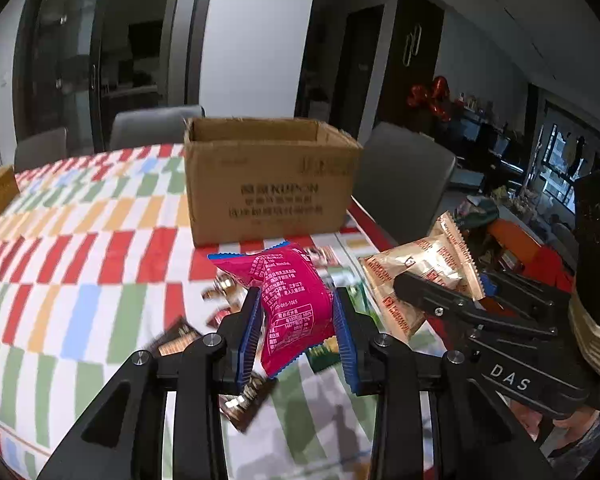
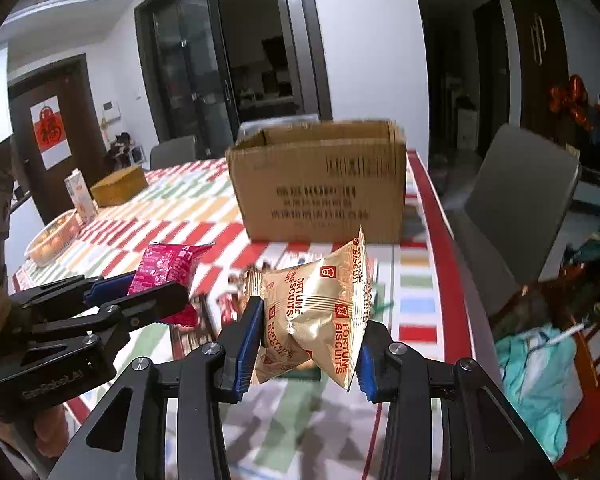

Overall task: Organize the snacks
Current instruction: 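Carry both snacks over the cardboard box and open both tools to drop them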

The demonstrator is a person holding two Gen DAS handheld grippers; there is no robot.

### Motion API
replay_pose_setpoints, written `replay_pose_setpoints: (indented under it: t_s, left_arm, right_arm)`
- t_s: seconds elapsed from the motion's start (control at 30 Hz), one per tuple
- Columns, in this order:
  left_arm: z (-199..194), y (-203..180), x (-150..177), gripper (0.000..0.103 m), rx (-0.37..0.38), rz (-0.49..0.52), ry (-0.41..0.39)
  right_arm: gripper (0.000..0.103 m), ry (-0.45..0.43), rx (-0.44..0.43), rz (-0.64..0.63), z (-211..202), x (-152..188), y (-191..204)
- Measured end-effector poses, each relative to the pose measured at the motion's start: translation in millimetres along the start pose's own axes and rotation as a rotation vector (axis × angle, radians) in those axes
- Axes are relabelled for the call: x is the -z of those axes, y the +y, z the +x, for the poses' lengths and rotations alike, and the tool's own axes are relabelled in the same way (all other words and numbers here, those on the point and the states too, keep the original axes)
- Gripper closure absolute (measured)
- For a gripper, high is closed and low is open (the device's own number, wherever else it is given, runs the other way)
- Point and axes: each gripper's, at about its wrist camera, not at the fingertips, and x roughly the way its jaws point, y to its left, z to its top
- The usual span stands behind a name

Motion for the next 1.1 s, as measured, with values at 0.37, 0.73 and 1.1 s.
replay_pose_setpoints:
  t_s: [0.37,0.73,1.1]
  left_arm:
    - [8,20,-58,0.068,-0.068,0.046,-0.099]
    - [34,35,-127,0.068,-0.093,0.094,-0.145]
    - [95,48,-180,0.068,-0.091,0.113,-0.081]
  right_arm:
    - [0.061,-0.135,0.031,-0.061,11,-64,7]
    - [0.061,-0.186,0.058,-0.099,41,-140,0]
    - [0.061,-0.109,0.08,-0.095,94,-186,-23]
